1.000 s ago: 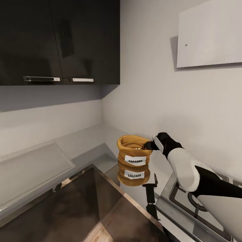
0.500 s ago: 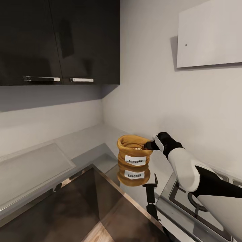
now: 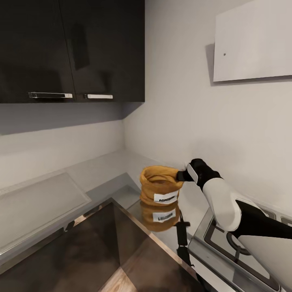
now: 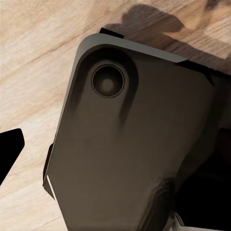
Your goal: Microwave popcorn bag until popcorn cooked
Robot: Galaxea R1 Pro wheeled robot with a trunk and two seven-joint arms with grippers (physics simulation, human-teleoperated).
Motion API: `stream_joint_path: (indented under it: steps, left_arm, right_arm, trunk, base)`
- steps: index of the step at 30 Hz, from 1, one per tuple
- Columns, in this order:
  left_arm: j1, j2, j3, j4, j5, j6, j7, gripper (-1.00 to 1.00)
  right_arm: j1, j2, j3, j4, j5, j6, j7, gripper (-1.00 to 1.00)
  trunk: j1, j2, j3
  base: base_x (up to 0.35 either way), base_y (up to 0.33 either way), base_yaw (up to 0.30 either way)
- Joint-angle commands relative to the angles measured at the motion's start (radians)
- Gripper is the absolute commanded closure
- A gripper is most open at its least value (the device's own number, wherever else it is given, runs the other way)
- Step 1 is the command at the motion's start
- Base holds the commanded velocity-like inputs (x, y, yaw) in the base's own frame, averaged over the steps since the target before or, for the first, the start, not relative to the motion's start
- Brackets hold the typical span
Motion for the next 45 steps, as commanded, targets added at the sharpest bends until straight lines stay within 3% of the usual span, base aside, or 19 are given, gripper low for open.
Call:
stream_joint_path:
  steps: [1,6,10,13,28,33,45]
  left_arm:
    - [0.0,0.0,0.008,-0.001,0.0,-0.001,-0.001,-1.0]
    - [0.0,0.0,0.008,-0.001,0.0,-0.001,-0.001,-1.0]
    - [0.0,0.0,0.008,-0.001,0.0,-0.002,-0.001,-1.0]
    - [0.0,0.0,0.008,-0.001,0.0,-0.002,-0.001,-1.0]
    - [0.0,0.0,0.008,-0.001,0.0,-0.001,-0.001,-1.0]
    - [0.0,-0.002,0.011,-0.001,-0.002,-0.002,0.001,-1.0]
    - [0.0,-0.001,0.011,-0.001,0.0,-0.002,0.001,-1.0]
  right_arm:
    - [0.0,0.001,-0.008,-0.002,0.003,0.017,-0.003,1.0]
    - [0.0,0.004,-0.013,-0.03,0.002,0.107,-0.002,1.0]
    - [0.0,0.011,-0.01,-0.292,-0.011,0.299,0.0,1.0]
    - [0.0,0.016,-0.01,-0.38,-0.013,0.299,0.003,1.0]
    - [0.0,0.003,-0.005,-0.392,-0.008,0.299,0.002,1.0]
    - [0.0,0.004,-0.007,-0.508,-0.002,0.299,0.0,1.0]
    - [0.0,0.01,-0.006,-0.512,-0.013,0.299,0.008,1.0]
  trunk:
    - [0.0,-0.001,-0.001]
    - [0.0,-0.001,-0.001]
    - [0.0,-0.001,-0.001]
    - [0.0,-0.001,-0.001]
    - [0.0,-0.001,-0.001]
    - [0.0,-0.001,-0.001]
    - [0.0,-0.001,-0.001]
  base:
    - [0.0,0.0,0.0]
    - [0.0,0.0,0.0]
    - [0.0,0.0,0.0]
    - [0.0,0.0,0.0]
    - [-0.007,0.0,0.0]
    - [-0.299,0.0,0.0]
    - [-0.345,0.0,0.0]
